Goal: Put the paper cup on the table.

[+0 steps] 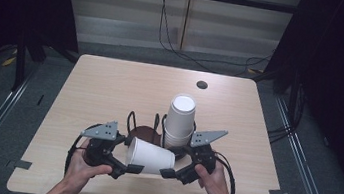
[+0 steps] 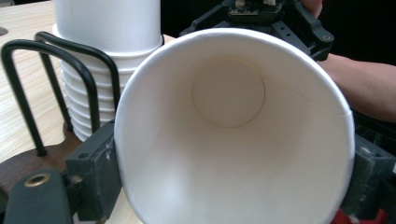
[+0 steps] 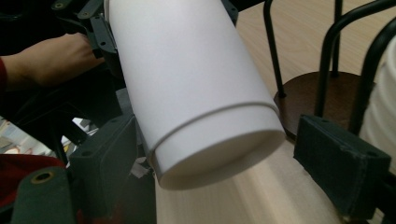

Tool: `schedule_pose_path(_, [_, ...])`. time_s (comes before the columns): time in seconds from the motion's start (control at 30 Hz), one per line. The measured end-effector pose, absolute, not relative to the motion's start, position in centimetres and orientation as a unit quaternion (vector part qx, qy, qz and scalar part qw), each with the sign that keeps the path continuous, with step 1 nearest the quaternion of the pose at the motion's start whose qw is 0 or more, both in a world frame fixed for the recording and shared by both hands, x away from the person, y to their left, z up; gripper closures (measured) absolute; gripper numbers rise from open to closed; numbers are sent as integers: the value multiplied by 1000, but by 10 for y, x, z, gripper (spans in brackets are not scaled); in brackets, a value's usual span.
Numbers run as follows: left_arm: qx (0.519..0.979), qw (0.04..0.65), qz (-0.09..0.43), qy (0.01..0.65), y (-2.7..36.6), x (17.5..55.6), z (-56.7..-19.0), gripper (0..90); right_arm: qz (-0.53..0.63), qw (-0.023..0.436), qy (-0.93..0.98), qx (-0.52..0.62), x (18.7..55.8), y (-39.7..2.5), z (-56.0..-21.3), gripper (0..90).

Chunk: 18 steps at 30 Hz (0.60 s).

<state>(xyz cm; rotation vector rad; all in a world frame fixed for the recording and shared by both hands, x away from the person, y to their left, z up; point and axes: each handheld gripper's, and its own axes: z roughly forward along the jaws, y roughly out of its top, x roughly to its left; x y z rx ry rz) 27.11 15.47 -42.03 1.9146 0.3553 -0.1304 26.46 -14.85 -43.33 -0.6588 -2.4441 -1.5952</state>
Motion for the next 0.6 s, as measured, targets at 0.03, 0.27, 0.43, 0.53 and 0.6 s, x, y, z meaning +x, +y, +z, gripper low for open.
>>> schedule_pose_path(0.03, [812, 560, -55, 151, 155, 271, -420, 127, -532, 75, -815, -220, 265, -148, -433, 141])
schedule_pose_path(0.27, [820, 545, -47, 169, 158, 272, -422, 128, -524, 45, -813, -252, 263, -155, -434, 142])
schedule_pose_path(0.43, [823, 538, -41, 176, 158, 270, -424, 126, -521, 31, -811, -265, 263, -158, -434, 143])
schedule_pose_path(0.53, [826, 533, -40, 182, 160, 271, -423, 126, -515, 18, -811, -277, 261, -161, -435, 143])
schedule_pose_path(0.6, [827, 528, -40, 188, 161, 271, -424, 126, -513, 12, -811, -282, 260, -163, -436, 144])
